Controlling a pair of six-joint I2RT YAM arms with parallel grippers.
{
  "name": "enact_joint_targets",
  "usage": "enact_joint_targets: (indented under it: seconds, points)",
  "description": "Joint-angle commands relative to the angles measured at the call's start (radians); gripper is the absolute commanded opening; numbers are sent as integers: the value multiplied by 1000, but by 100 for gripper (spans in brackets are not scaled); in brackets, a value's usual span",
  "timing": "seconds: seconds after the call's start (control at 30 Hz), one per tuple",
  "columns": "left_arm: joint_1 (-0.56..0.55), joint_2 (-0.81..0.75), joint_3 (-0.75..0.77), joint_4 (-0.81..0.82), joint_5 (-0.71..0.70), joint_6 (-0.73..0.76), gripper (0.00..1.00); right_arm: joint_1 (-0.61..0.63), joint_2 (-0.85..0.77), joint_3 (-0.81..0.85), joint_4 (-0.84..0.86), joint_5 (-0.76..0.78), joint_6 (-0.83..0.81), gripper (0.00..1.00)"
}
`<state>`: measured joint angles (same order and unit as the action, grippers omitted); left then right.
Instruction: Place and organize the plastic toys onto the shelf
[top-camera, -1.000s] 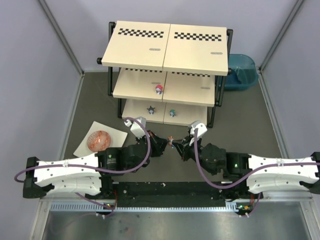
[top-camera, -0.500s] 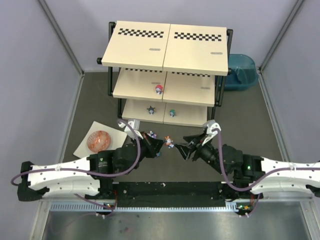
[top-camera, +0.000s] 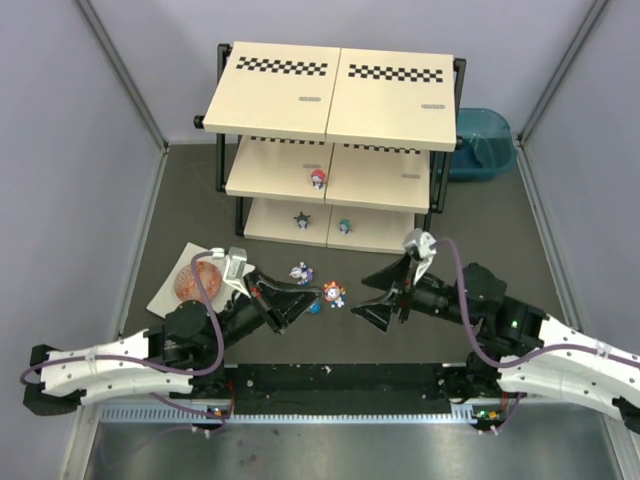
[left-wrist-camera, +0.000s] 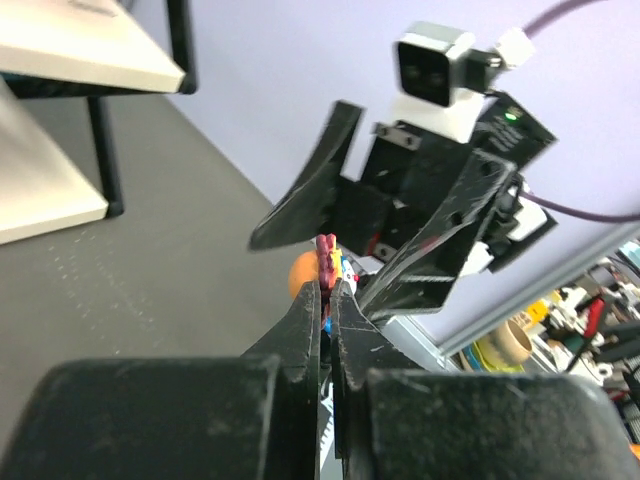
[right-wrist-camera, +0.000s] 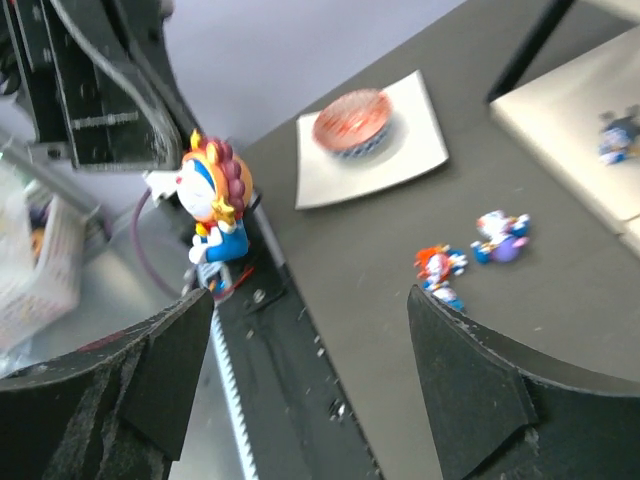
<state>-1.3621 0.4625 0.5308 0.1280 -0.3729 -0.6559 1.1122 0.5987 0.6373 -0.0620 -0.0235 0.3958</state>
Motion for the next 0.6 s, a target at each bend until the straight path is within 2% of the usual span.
enact_joint_targets:
  seconds: [0.0, 0.3, 0.57]
  points:
    - [0, -8, 0, 113, 152, 87, 0, -8, 110, 88, -6, -277, -11, 81]
    - [-2, -4, 5, 117, 175, 102, 0, -6, 96, 111, 47, -389, -3, 84]
    - [-2, 25, 11, 142, 218, 113, 0, -8, 102, 116, 54, -397, 17, 83]
